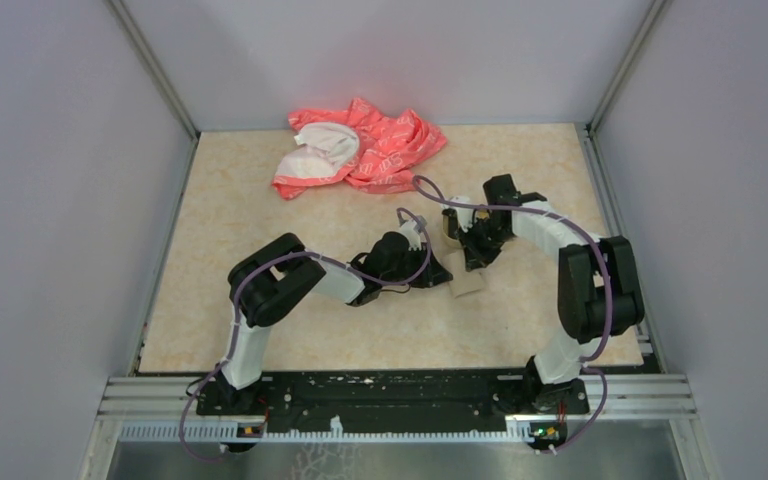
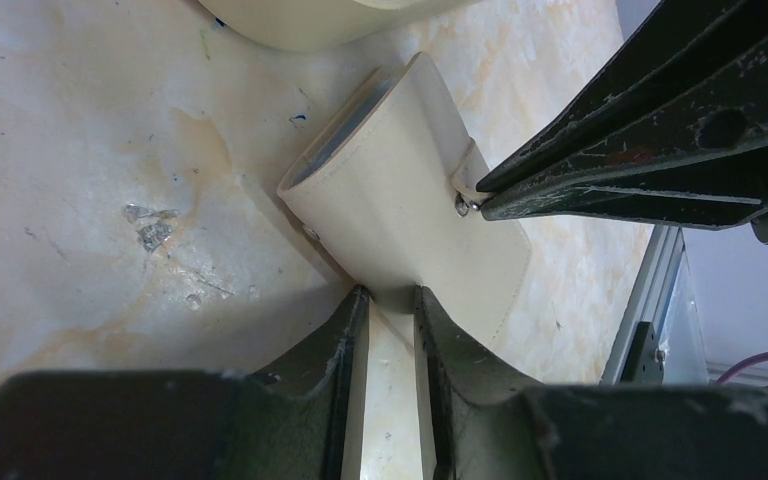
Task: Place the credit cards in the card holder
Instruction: Close the card holder at the center of the board.
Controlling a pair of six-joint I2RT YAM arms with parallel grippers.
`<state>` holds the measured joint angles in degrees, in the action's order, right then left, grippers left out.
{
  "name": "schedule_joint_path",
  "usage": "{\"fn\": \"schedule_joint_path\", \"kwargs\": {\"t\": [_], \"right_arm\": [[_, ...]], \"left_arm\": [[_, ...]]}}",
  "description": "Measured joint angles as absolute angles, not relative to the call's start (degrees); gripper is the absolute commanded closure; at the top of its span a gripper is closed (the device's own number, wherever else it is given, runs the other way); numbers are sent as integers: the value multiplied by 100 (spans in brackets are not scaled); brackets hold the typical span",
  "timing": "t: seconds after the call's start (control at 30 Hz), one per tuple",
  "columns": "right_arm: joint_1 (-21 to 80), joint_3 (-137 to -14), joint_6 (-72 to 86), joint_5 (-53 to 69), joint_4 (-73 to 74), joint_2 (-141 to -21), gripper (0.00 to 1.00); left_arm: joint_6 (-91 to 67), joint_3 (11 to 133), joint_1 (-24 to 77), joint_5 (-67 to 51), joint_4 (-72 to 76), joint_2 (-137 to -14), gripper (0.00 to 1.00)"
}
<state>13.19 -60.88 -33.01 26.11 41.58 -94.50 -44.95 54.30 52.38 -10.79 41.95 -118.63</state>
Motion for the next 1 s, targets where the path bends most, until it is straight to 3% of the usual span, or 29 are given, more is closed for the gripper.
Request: {"fn": "schedule_joint_path", "kwargs": {"t": [0.6, 1.0], "right_arm": [[1715, -6204, -3824, 2176, 4486, -9463, 100], [1774, -6206, -3232, 1883, 4392, -9498, 100]], "left_arm": [[-4519, 5430, 5238, -1079, 4195, -11863, 74], [-4541, 5430, 5238, -1081, 4206, -11865, 75]]}}
